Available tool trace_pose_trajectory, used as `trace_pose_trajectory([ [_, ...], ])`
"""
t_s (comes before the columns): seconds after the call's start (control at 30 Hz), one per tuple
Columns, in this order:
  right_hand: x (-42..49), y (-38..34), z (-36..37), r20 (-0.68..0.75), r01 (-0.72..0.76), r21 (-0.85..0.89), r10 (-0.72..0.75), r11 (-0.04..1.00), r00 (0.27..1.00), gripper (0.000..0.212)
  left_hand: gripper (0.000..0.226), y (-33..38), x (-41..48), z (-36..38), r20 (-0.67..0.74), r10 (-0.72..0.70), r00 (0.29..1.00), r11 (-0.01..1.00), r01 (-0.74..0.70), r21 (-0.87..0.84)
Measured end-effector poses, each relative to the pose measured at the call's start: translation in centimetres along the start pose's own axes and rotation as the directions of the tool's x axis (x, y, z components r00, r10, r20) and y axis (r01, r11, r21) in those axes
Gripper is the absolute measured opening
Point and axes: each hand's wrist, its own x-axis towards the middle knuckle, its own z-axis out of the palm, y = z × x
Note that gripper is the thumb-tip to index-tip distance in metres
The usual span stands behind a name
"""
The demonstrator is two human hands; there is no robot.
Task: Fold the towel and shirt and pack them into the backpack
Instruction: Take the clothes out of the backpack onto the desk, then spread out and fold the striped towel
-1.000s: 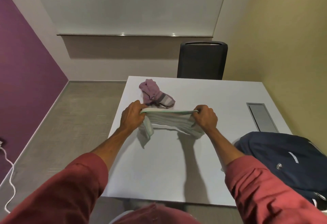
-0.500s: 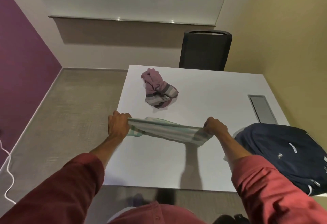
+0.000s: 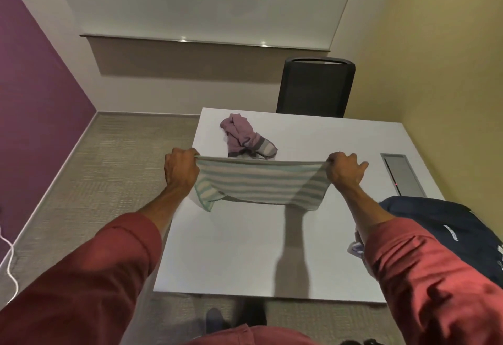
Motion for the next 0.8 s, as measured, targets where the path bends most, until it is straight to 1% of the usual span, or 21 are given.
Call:
trace_pose_trajectory([
  [0.1,1.0,-0.6,-1.7,-0.168,-0.001,0.113,0.02,0.994,0.986,0.032,0.042,1.9,2.2,-2.3,-0.114,-0.019,0.993,0.996,0.009,-0.089],
  [0.17,1.4,-1.0,-2.6,-0.238,-0.008,0.166,0.048,0.986,0.97,0.033,0.047,2.8,3.4,-3.0,-0.18,-0.042,0.983,0.99,0.017,-0.14],
  [0.23,1.2,-1.2,-2.9,-0.285,-0.022,0.197,0.079,0.98,0.955,0.035,0.051,3.1,4.0,-3.0,-0.217,-0.055,0.975,0.986,0.018,-0.167],
  [0.33,-0.1,-0.8,-2.0,-0.307,-0.028,0.226,0.098,0.974,0.947,0.034,0.052,2.5,3.1,-1.6,-0.236,-0.045,0.971,0.984,0.002,-0.178],
  [0.4,-1.4,-0.1,-0.5,-0.277,-0.051,0.243,0.12,0.969,0.953,0.034,0.05,1.7,1.2,-0.3,-0.225,-0.04,0.973,0.982,-0.003,-0.188],
  [0.47,-2.8,0.7,1.3,-0.228,-0.086,0.237,0.141,0.968,0.963,0.033,0.05,0.8,-1.2,1.3,-0.184,-0.04,0.982,0.983,0.005,-0.184],
  [0.53,-4.3,1.5,3.6,-0.148,-0.126,0.197,0.157,0.972,0.976,0.033,0.05,-0.1,-4.1,3.2,-0.103,-0.057,0.993,0.987,0.041,-0.157],
  [0.57,-5.1,1.9,4.7,-0.084,-0.149,0.169,0.165,0.974,0.983,0.033,0.048,-0.7,-5.7,4.2,-0.045,-0.062,0.997,0.989,0.055,-0.135],
  [0.63,-6.8,2.9,6.9,0.078,-0.196,0.097,0.189,0.976,0.979,0.034,0.043,-1.8,-8.9,6.2,0.126,-0.05,0.991,0.997,0.057,-0.052],
  [0.67,-7.7,3.4,7.7,0.16,-0.218,0.066,0.205,0.974,0.966,0.032,0.041,-2.4,-10.3,7.2,0.231,-0.052,0.972,0.999,0.053,-0.002],
  [0.7,-8.6,3.8,8.4,0.22,-0.235,0.045,0.22,0.971,0.95,0.03,0.041,-2.9,-11.6,8.3,0.35,-0.067,0.934,0.998,0.057,0.039],
  [0.73,-9.4,4.2,9.1,0.262,-0.244,0.031,0.227,0.969,0.938,0.028,0.047,-3.3,-12.7,9.3,0.472,-0.091,0.877,0.995,0.062,0.076],
  [0.8,-10.4,4.5,10.2,0.326,-0.234,0.004,0.22,0.972,0.919,0.027,0.07,-3.5,-14.1,10.9,0.677,-0.149,0.721,0.983,0.033,0.181],
])
